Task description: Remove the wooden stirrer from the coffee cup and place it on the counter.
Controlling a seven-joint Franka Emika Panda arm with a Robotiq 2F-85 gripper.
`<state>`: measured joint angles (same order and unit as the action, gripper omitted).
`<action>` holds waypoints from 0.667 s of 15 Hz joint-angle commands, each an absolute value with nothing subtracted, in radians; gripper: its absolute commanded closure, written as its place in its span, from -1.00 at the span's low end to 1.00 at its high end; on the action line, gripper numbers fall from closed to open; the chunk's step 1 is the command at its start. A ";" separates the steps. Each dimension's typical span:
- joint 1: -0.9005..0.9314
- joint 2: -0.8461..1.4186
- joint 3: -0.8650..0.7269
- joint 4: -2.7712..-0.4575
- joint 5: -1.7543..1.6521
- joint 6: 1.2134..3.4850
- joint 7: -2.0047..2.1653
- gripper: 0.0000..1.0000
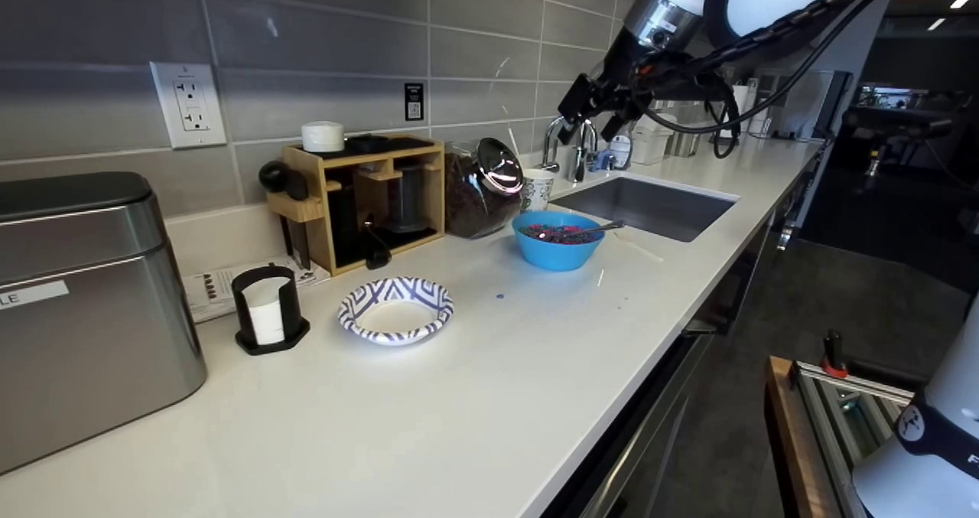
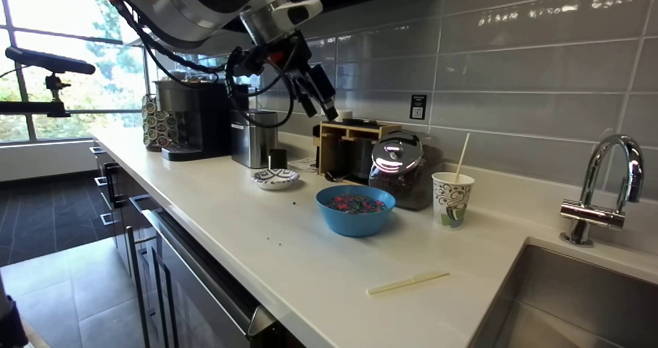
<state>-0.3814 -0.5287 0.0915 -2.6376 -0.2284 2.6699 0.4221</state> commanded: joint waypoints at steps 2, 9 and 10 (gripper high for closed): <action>-0.382 -0.532 0.095 -2.637 -0.231 2.666 0.428 -1.00; -0.354 -0.346 -0.075 -2.451 -0.226 2.594 0.139 -1.00; -0.346 -0.319 -0.100 -2.419 -0.228 2.590 0.093 -1.00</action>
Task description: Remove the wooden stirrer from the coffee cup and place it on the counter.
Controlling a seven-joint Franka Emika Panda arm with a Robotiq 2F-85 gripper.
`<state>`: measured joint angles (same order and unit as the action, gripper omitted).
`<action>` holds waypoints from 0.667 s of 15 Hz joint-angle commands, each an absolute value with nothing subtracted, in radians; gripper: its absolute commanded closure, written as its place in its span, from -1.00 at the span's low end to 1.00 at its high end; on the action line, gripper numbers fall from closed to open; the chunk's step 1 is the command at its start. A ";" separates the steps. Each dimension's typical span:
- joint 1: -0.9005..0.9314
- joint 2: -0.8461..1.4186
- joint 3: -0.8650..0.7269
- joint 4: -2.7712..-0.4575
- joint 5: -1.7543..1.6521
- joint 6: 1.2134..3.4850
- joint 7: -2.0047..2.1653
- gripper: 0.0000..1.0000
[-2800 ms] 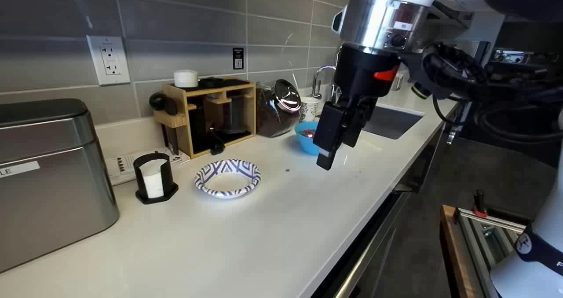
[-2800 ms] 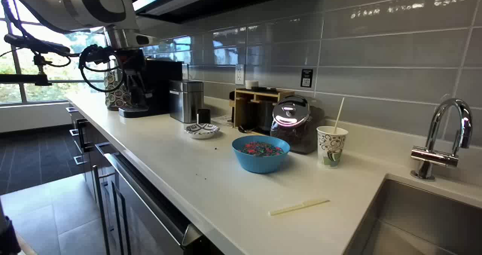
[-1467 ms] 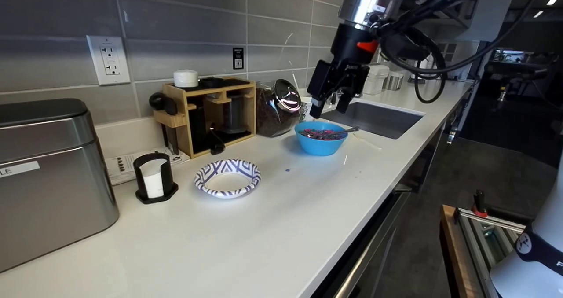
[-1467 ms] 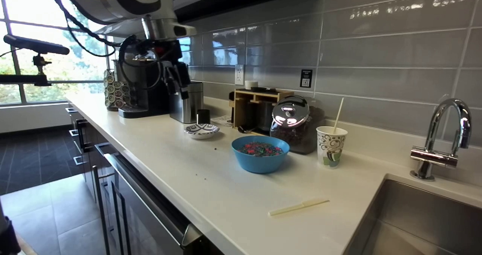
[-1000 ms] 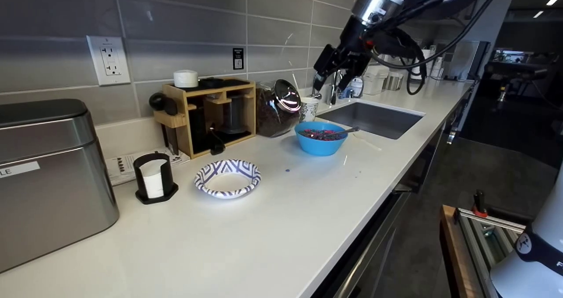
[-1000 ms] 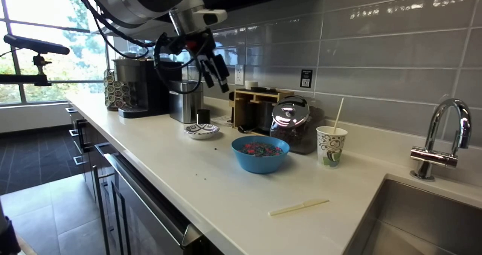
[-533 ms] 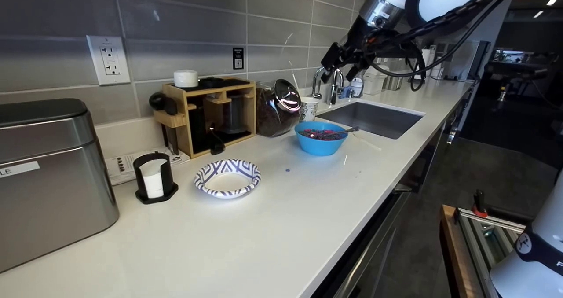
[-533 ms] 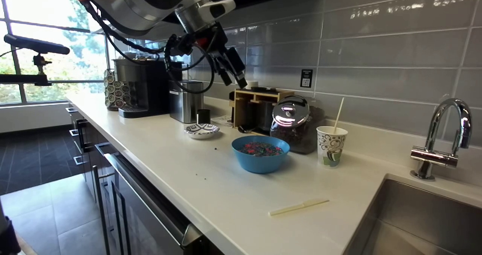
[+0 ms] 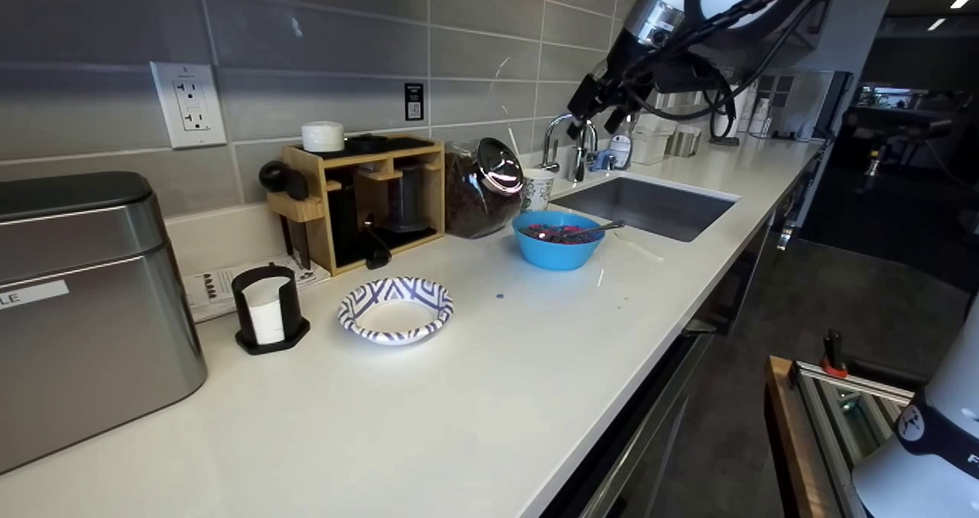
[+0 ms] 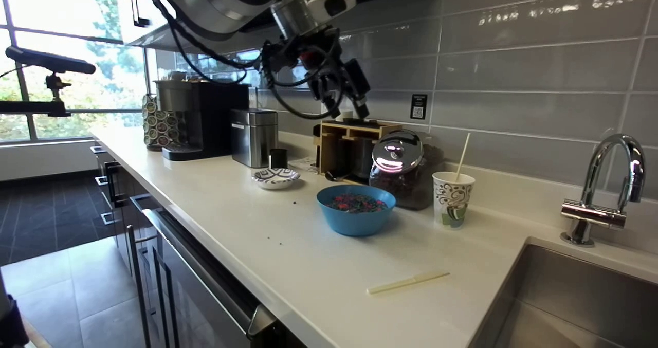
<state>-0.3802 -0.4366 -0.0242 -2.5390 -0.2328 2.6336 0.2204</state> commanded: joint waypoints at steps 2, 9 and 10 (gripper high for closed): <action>-0.344 -0.245 -0.133 -2.350 -0.249 2.627 0.024 -1.00; -0.301 0.018 -0.230 -2.114 -0.135 2.711 -0.146 -1.00; -0.298 0.056 -0.237 -2.081 -0.084 2.718 -0.159 -1.00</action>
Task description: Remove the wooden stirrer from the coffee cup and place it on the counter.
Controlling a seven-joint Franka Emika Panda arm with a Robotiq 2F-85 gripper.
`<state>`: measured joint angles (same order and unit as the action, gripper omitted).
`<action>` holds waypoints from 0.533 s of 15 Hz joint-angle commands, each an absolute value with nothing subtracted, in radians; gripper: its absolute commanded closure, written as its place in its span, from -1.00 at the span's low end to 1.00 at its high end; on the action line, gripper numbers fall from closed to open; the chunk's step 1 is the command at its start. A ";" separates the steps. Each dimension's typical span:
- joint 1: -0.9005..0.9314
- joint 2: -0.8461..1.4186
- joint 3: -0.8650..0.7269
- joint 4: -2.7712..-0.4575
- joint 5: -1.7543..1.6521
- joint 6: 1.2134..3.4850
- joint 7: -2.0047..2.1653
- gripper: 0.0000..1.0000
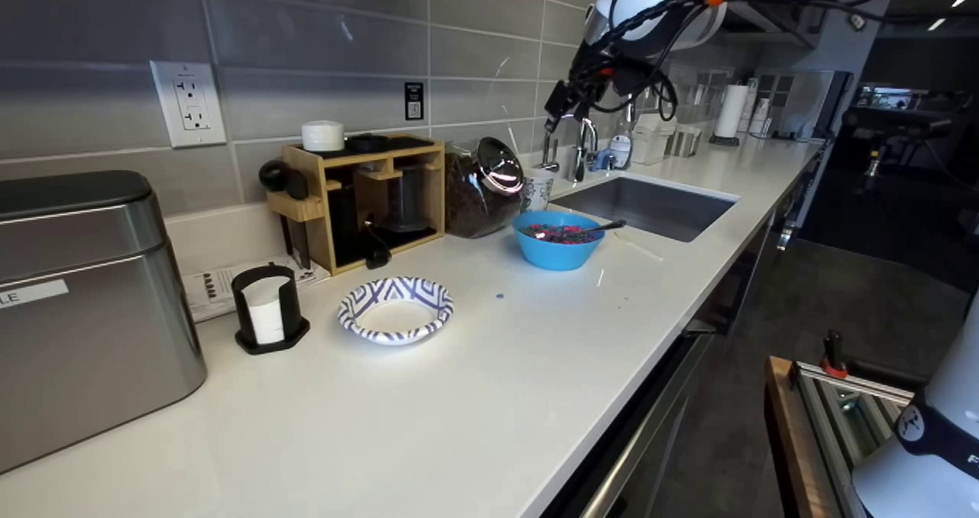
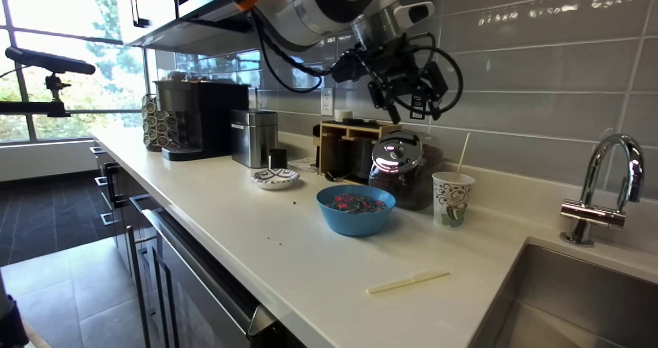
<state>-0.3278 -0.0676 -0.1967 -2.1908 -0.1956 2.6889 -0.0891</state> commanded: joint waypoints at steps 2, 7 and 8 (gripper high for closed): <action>-0.300 0.002 -0.234 -2.129 -0.126 2.703 -0.130 -1.00; -0.297 0.050 -0.237 -2.083 -0.103 2.705 -0.140 -1.00; -0.298 0.066 -0.238 -2.070 -0.095 2.721 -0.128 -1.00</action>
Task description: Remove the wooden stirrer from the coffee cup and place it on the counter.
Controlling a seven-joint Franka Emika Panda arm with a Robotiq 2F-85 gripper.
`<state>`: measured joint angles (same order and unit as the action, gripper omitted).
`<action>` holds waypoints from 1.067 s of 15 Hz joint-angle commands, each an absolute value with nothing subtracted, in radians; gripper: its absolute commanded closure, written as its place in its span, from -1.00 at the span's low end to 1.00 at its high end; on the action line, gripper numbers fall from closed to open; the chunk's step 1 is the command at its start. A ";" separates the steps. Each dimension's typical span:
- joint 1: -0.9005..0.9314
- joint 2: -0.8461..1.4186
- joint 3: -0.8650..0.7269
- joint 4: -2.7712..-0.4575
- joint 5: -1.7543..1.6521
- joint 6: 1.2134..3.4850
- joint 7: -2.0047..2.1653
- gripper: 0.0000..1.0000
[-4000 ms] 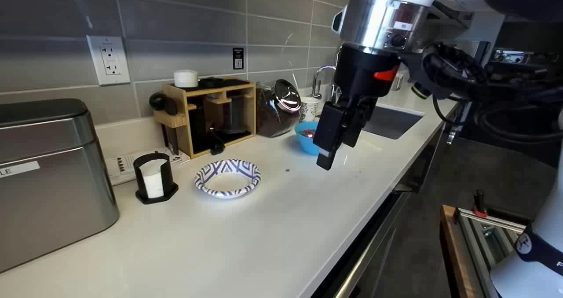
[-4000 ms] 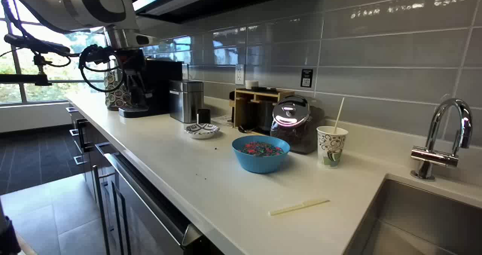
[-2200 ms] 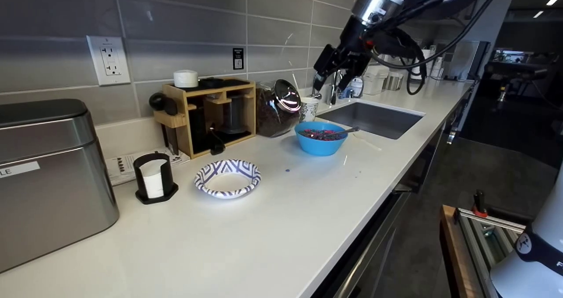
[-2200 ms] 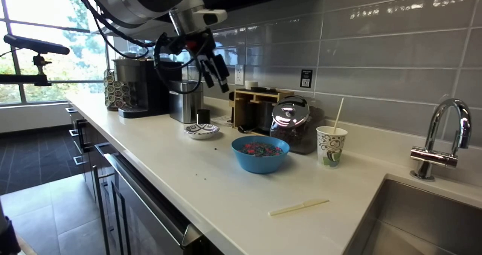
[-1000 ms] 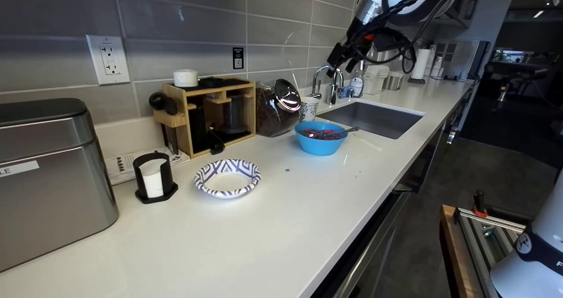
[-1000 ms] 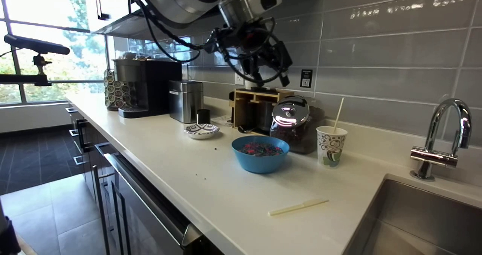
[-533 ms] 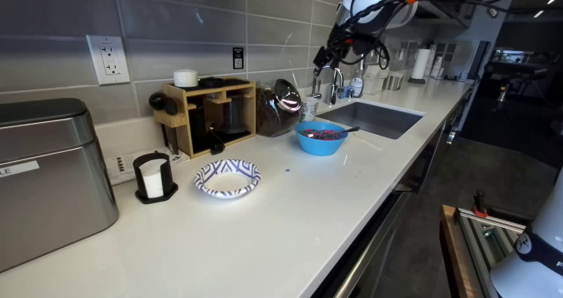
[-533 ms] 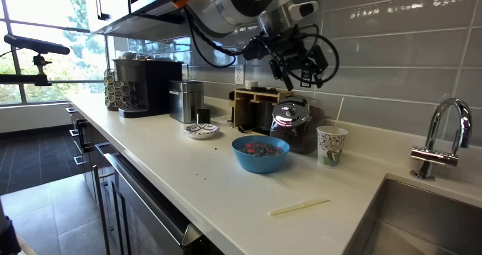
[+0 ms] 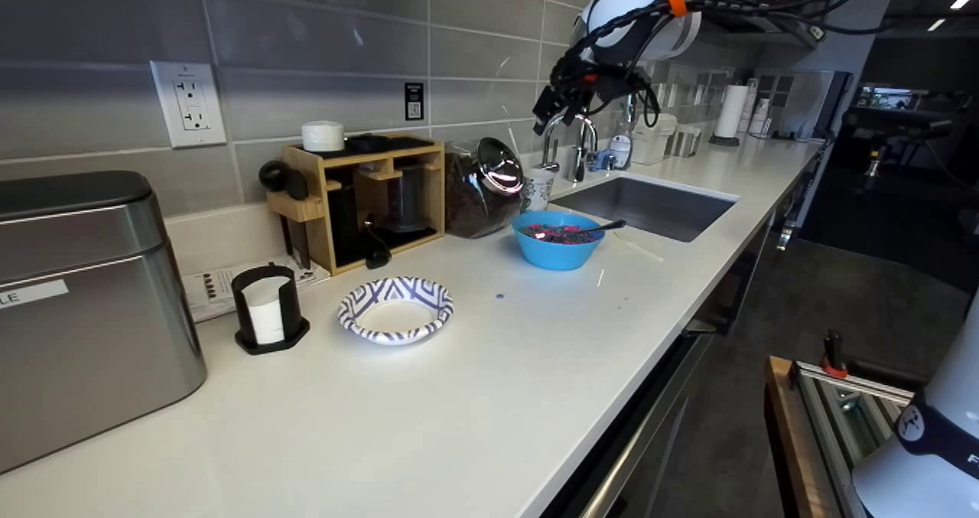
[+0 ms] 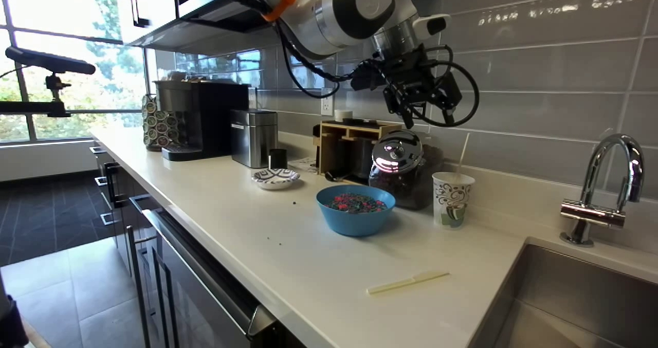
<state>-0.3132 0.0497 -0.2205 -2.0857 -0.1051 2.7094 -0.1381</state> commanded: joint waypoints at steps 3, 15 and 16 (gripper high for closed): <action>-0.310 0.118 -0.228 -2.023 0.038 2.723 -0.220 -1.00; -0.413 0.340 -0.169 -1.796 0.390 2.763 -0.526 -1.00; -0.416 0.355 -0.165 -1.784 0.401 2.769 -0.529 -1.00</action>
